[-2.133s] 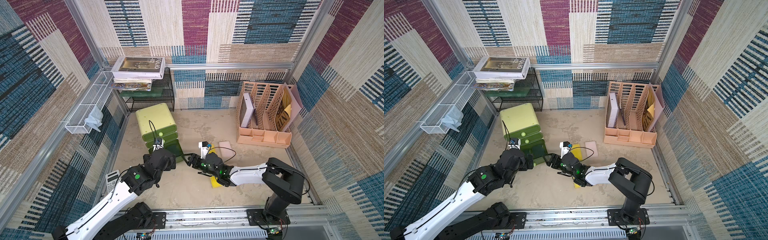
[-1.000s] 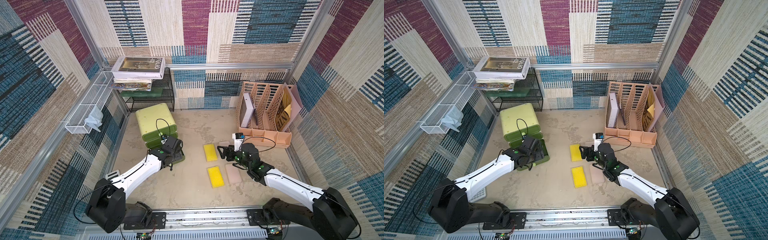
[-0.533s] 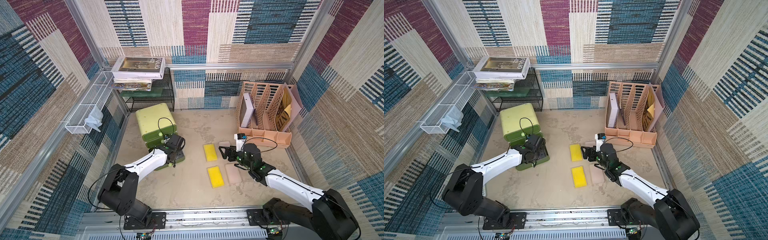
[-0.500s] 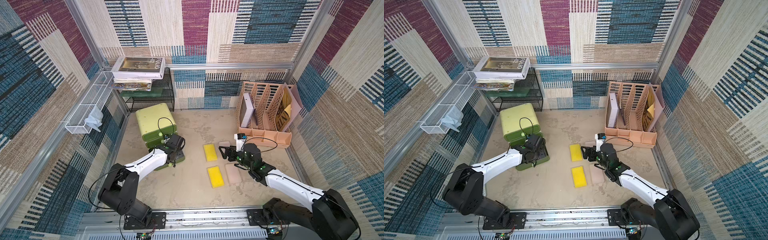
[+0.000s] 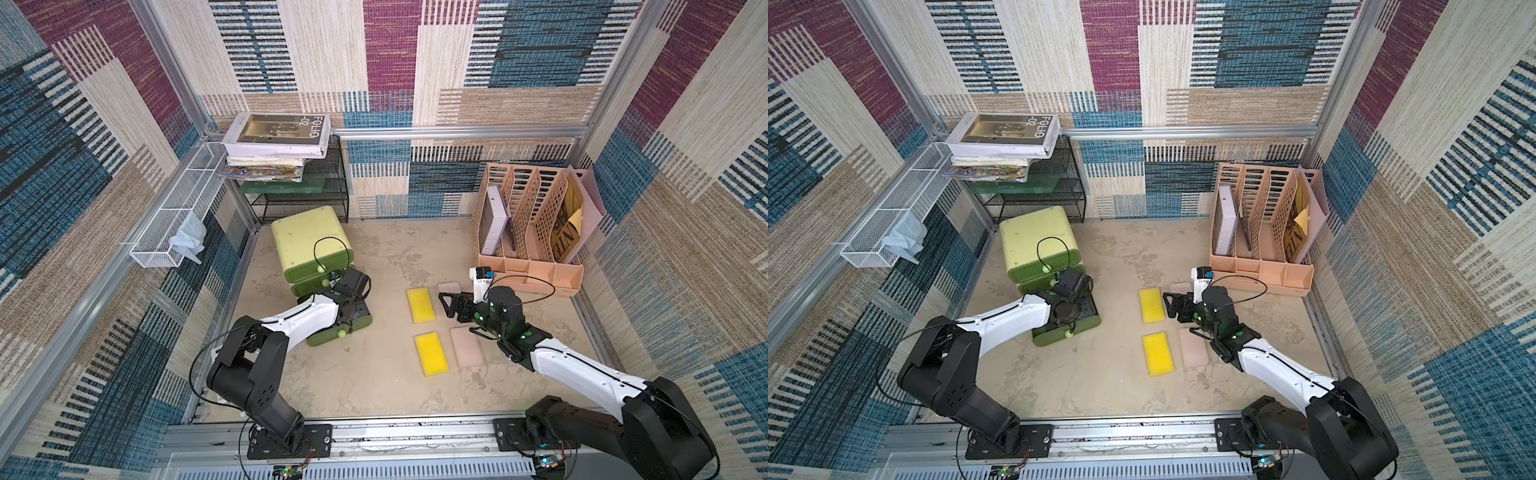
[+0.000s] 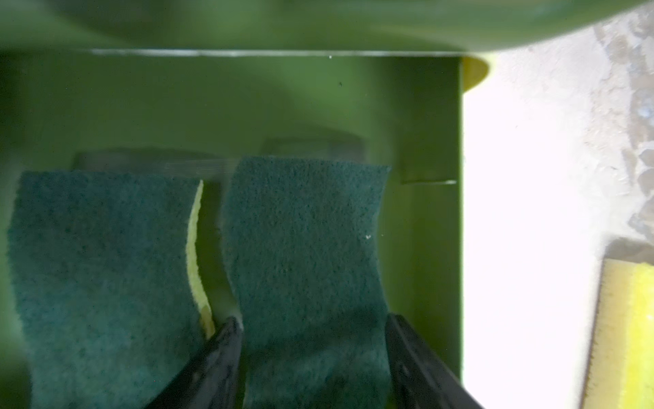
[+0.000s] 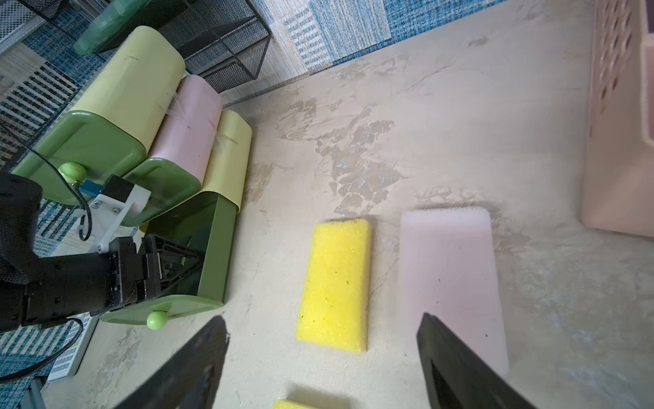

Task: Take the sponge out of the drawer
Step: Pick up the sponge from the drawer.

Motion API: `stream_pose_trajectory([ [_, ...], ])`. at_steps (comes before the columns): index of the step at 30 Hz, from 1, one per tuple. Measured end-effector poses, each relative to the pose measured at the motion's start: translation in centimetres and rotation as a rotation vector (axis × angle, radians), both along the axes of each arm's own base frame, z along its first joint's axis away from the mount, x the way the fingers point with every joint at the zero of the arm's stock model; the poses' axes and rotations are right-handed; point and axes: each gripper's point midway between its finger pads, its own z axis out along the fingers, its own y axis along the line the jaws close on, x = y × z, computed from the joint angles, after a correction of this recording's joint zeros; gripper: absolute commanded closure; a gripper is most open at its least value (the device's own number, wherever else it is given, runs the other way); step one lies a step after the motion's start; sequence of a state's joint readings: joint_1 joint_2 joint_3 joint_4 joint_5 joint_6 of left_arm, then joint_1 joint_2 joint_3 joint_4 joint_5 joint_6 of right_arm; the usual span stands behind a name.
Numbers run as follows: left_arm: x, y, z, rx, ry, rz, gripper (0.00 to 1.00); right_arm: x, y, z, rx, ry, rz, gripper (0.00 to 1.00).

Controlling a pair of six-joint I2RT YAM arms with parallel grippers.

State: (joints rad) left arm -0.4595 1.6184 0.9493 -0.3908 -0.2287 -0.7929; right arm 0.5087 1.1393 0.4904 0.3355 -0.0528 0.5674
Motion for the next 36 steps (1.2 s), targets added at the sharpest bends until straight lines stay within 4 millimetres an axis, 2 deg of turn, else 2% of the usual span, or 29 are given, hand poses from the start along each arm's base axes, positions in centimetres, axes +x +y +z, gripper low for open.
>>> stream_pose_trajectory([
  [5,-0.1,-0.1,-0.5,-0.005,0.017,-0.004,0.48,0.1,-0.1,-0.1,0.0,0.003,-0.001,0.13],
  [16,0.1,0.1,-1.0,-0.003,0.023,0.004,0.93,0.2,-0.2,-0.5,0.002,0.018,-0.005,0.13],
  [17,0.1,0.1,-1.0,-0.003,0.023,0.005,0.95,0.2,-0.3,-0.5,0.003,0.018,-0.006,0.13],
  [20,0.1,0.2,-0.8,-0.009,0.014,0.007,1.0,0.3,-0.3,-0.5,0.006,0.016,-0.007,0.13],
  [36,-0.6,0.6,2.9,-0.066,-0.068,0.015,1.0,0.3,-0.3,-0.4,0.026,0.015,-0.005,0.13],
])
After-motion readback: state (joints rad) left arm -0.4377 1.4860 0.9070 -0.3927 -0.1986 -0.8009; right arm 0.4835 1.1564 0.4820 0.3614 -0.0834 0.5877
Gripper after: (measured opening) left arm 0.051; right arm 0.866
